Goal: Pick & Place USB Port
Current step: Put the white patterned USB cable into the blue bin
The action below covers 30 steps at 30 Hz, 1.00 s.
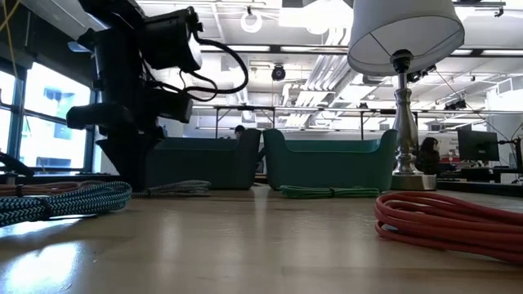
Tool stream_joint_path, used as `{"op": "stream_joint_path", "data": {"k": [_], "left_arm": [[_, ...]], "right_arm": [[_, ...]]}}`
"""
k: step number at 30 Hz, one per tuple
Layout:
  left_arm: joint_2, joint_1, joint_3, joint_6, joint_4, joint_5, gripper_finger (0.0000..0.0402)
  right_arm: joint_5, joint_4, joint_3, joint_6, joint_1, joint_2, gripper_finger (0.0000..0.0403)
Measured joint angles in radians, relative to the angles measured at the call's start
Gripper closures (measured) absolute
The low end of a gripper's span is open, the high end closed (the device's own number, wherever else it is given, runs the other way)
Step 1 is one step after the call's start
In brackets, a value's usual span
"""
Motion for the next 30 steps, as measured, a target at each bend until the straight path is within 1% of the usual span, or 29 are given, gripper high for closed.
{"op": "stream_joint_path", "data": {"k": [3, 8, 13, 17, 20, 23, 28, 30], "left_arm": [[0.004, -0.013, 0.049, 0.033, -0.026, -0.015, 0.0399], [0.007, -0.051, 0.144, 0.068, -0.078, -0.071, 0.0401], [0.005, -0.098, 0.310, 0.075, -0.253, -0.118, 0.0401], [0.004, -0.151, 0.476, 0.102, -0.422, -0.167, 0.0401], [0.002, -0.192, 0.619, 0.106, -0.560, -0.249, 0.0401], [0.002, -0.222, 0.767, 0.144, -0.712, -0.352, 0.0401], [-0.025, -0.207, 1.009, 0.091, -1.010, -0.562, 0.0401], [-0.047, -0.182, 1.055, 0.115, -1.012, -0.619, 0.0401]], "right_arm": [[0.000, 0.000, 0.000, 0.003, 0.000, 0.000, 0.0234], [0.001, -0.001, 0.000, 0.003, 0.000, 0.000, 0.0234], [-0.020, -0.029, 0.000, 0.009, 0.002, 0.000, 0.0233], [-0.026, -0.125, 0.000, 0.070, 0.016, 0.000, 0.0236], [-0.002, -0.210, 0.000, 0.146, 0.031, 0.000, 0.0239], [0.036, -0.279, 0.000, 0.220, 0.052, 0.000, 0.0242], [0.082, -0.319, 0.000, 0.290, 0.085, 0.000, 0.0242], [0.094, -0.322, 0.000, 0.293, 0.095, 0.000, 0.0242]]}}
